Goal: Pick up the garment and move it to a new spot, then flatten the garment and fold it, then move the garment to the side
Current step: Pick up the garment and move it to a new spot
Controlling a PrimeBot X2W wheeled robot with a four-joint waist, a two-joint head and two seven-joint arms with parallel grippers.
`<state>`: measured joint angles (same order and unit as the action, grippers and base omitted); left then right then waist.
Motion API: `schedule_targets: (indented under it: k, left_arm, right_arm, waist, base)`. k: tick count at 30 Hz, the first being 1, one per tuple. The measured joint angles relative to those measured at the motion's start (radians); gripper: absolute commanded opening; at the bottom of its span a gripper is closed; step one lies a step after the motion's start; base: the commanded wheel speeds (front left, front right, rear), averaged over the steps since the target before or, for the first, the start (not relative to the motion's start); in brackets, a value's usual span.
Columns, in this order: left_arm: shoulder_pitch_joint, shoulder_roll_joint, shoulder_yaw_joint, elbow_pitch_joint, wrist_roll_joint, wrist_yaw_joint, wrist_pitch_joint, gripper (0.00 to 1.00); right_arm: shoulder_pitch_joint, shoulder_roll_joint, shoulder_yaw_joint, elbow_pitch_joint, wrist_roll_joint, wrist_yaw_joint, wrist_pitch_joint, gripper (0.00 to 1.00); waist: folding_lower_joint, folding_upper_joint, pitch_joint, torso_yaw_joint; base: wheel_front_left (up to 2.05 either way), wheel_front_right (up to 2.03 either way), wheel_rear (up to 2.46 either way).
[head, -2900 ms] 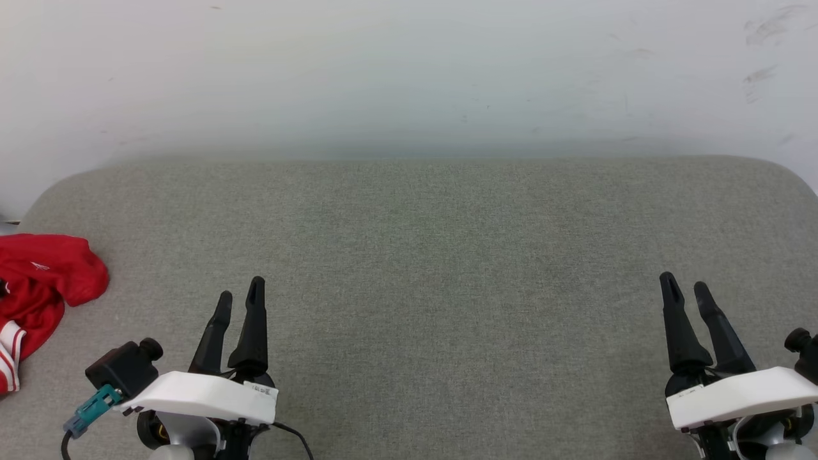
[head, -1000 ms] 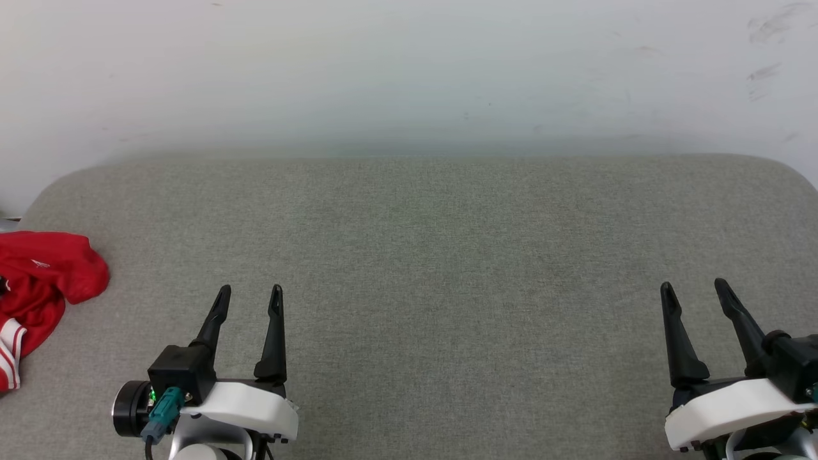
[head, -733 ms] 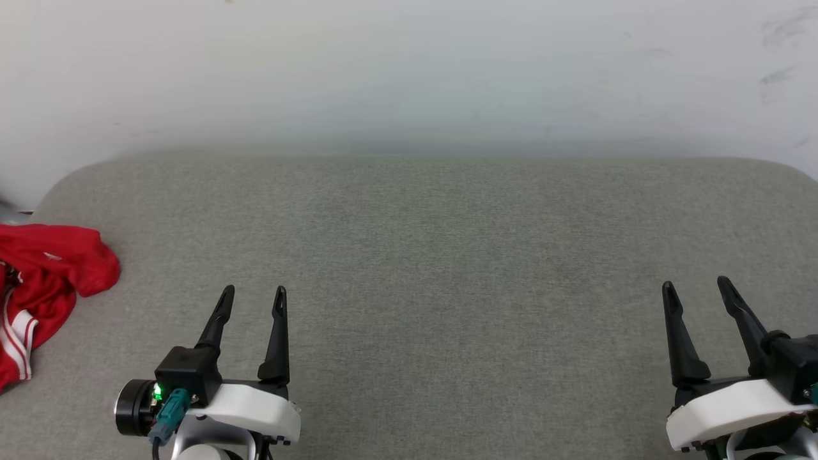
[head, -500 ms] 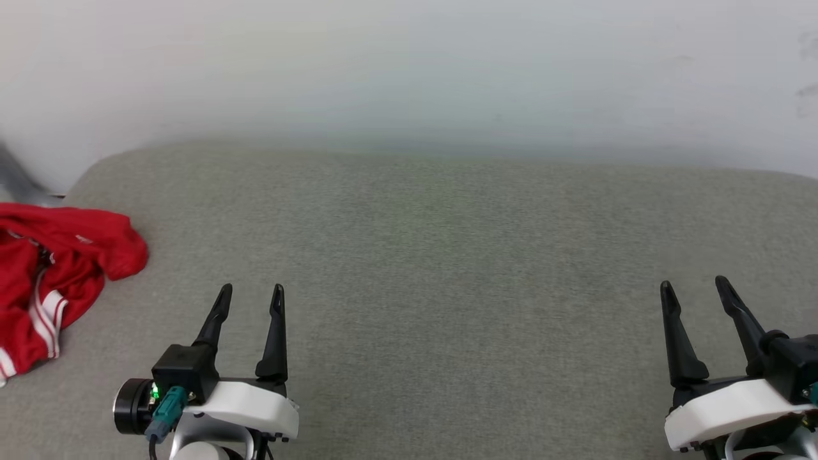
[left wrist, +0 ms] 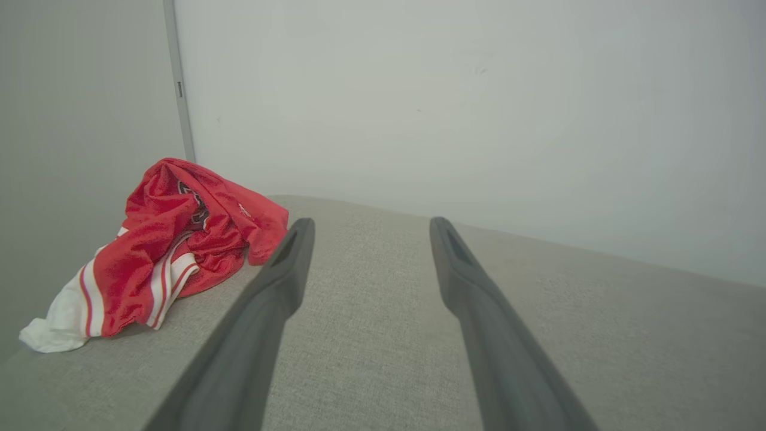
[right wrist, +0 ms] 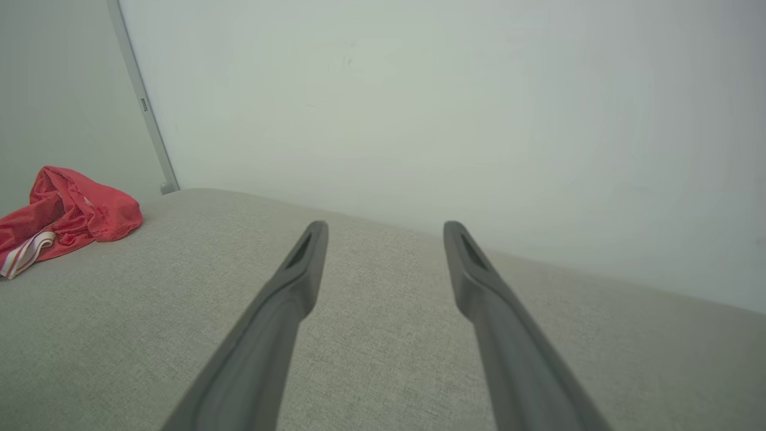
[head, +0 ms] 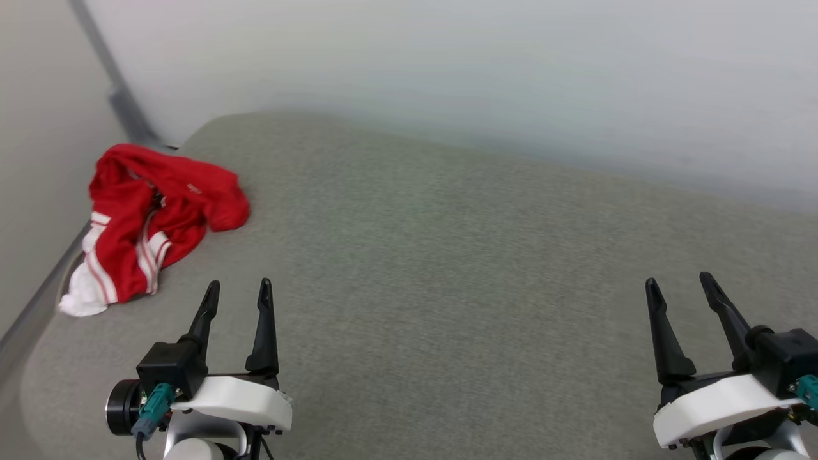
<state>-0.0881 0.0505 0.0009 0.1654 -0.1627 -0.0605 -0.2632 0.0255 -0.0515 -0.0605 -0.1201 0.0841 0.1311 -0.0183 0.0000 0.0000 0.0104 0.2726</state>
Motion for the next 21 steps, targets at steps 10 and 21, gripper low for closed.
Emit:
schedule_targets:
  k: [10,21]
  left_arm:
    - [0.001,0.000,0.023,0.000,-0.002,0.008,0.000,1.00]
    - [0.004,0.000,0.046,-0.037,-0.025,0.025,0.000,1.00]
  right_arm:
    - [-0.006,0.000,0.029,0.005,-0.006,0.000,-0.002,1.00]
    - [-0.065,0.001,0.100,-0.015,-0.027,0.000,0.018,1.00]
  waist:
    - [0.0001,0.0000,0.002,0.158]
    - [0.0000,0.0000,0.039,0.264]
  base:
    - [0.00,0.00,0.00]
    - [0.00,0.00,0.00]
